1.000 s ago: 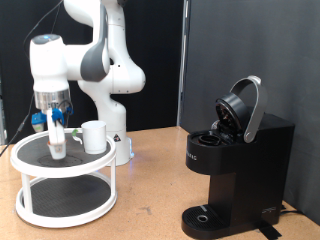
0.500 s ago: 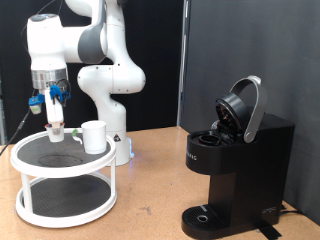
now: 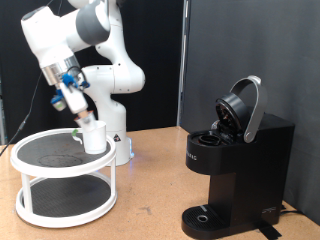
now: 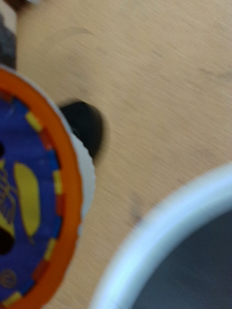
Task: Make a cup of coffee with the keurig machine
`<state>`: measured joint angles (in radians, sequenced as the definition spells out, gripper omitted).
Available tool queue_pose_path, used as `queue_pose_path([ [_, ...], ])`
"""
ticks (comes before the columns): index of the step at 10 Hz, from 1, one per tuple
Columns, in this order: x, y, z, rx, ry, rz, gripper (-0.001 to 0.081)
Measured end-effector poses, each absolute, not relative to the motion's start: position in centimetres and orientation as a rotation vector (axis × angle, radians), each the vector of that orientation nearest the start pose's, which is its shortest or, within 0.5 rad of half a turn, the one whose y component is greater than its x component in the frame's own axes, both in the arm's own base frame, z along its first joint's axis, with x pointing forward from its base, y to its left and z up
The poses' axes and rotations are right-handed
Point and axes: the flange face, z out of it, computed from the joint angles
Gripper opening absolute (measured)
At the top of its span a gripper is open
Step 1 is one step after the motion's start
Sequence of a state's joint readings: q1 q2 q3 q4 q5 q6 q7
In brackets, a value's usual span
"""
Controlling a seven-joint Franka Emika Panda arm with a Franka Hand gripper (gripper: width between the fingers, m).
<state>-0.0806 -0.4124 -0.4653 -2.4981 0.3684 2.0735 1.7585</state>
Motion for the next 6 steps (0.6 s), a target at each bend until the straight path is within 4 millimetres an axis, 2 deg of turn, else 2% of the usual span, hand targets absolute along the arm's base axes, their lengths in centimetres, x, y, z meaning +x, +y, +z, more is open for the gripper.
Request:
queue_pose_path([
  [2, 38.1, -17.6, 43.2, -0.914, 2.503, 0.522, 0.0393],
  [4, 38.4, -17.1, 43.5, -0.911, 2.505, 0.522, 0.0395],
  [6, 39.2, -15.9, 44.4, -0.802, 2.418, 0.679, 0.0395],
])
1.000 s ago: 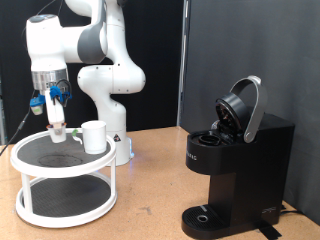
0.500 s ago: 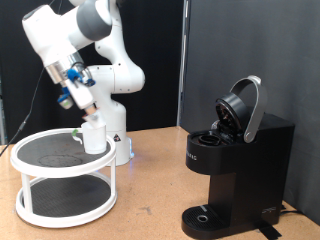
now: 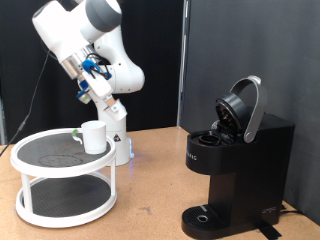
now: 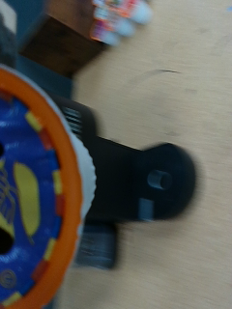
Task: Make a cup of coffee with the keurig machine
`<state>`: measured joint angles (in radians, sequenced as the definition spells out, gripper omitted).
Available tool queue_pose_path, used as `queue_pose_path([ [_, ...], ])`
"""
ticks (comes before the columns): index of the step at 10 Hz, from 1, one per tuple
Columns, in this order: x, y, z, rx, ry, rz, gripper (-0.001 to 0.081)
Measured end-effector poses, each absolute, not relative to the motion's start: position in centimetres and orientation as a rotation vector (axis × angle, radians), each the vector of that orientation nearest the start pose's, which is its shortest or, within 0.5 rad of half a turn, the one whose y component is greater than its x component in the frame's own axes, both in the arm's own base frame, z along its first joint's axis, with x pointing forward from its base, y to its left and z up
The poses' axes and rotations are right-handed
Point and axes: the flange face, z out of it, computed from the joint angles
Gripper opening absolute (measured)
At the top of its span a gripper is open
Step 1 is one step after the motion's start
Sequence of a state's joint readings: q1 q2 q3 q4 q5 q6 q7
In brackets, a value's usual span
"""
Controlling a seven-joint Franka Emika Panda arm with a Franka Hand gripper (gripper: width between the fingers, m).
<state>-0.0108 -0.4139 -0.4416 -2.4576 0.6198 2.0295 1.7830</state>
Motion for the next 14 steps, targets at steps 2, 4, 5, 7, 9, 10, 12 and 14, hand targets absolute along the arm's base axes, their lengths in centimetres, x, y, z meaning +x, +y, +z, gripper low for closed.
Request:
queue_pose_path([
  [2, 40.9, -14.0, 46.2, -0.783, 2.339, 0.829, 0.0395],
  [4, 42.6, -12.0, 47.4, -0.795, 2.321, 0.916, 0.0395],
  [5, 43.4, -10.9, 47.9, -0.803, 2.325, 0.942, 0.0395],
  [7, 45.0, -8.8, 48.8, -0.816, 2.347, 0.956, 0.0395],
  [9, 46.6, -6.6, 49.4, -0.827, 2.357, 0.945, 0.0395],
  [10, 47.3, -5.5, 49.6, -0.829, 2.359, 0.935, 0.0395],
  [12, 48.8, -3.3, 50.0, -0.843, 2.363, 0.913, 0.0395],
  [14, 50.2, -1.5, 50.2, -0.86, 2.379, 0.91, 0.0395],
])
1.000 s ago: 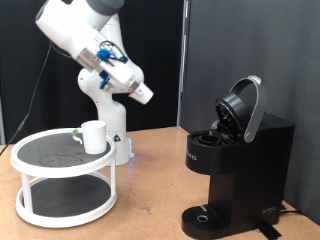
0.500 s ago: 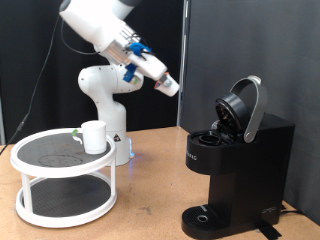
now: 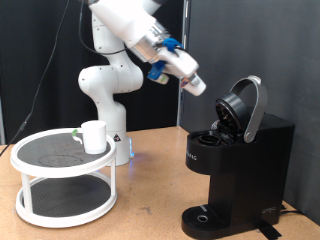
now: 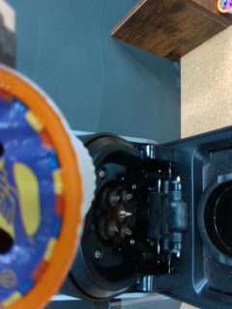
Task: Make a cup of coffee with the keurig machine
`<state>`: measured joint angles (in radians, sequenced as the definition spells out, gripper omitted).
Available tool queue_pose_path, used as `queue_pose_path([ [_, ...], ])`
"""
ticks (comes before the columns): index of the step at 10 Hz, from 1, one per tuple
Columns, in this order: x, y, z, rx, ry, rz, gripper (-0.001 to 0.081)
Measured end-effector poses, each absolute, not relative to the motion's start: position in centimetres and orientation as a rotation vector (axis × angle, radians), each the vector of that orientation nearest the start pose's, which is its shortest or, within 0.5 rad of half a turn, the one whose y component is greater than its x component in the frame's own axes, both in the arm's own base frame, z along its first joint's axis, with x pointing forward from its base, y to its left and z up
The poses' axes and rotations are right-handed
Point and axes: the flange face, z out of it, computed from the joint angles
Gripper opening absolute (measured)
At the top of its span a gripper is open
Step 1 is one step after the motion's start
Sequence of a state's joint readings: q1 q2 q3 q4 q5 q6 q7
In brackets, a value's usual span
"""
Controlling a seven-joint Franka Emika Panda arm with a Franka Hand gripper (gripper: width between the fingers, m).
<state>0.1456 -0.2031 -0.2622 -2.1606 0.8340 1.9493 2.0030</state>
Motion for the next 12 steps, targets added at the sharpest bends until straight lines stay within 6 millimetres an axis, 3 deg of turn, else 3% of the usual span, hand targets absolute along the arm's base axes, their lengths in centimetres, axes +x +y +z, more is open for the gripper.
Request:
queue_pose_path([
  [2, 50.0, -1.9, 49.9, -0.851, 2.385, 0.913, 0.0395],
  [5, 49.9, -2.6, 47.0, -0.81, 2.459, 0.786, 0.0395],
  [8, 50.4, -0.9, 43.7, -0.827, 2.514, 0.763, 0.0395],
  [12, 50.4, 2.3, 42.0, -0.879, 2.515, 0.771, 0.0395],
])
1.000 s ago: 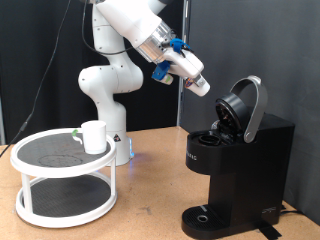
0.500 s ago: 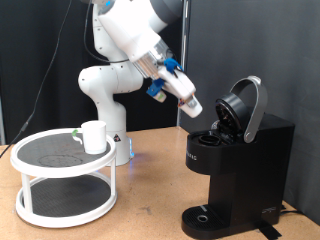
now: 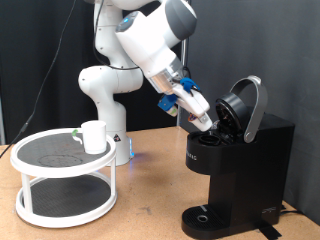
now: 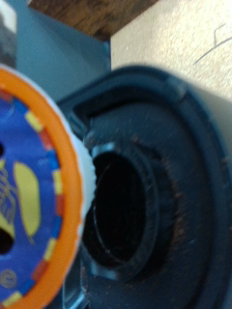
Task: Make a cup of coffee with the keurig machine
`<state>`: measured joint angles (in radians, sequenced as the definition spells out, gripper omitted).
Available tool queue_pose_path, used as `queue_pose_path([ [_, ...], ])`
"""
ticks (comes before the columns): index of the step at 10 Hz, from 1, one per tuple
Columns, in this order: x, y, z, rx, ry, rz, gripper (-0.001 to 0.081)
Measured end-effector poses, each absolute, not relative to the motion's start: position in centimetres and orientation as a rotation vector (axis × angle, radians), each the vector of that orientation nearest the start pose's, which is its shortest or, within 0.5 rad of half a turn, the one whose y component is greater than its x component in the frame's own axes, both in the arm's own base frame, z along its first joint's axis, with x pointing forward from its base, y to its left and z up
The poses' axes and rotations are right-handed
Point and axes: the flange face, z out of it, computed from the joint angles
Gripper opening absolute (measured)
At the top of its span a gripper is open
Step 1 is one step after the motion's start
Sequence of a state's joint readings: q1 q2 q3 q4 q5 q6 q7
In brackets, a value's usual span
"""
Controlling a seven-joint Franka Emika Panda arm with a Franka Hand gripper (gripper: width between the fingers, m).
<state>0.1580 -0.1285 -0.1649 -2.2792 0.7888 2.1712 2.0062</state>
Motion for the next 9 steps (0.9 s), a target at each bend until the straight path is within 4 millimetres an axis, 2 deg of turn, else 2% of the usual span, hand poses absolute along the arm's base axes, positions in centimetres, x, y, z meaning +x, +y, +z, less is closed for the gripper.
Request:
queue_pose_path([
  [4, 49.7, 4.3, 40.5, -0.904, 2.537, 0.761, 0.0395],
  [9, 49.3, 4.4, 39.2, -0.874, 2.56, 0.716, 0.0395],
])
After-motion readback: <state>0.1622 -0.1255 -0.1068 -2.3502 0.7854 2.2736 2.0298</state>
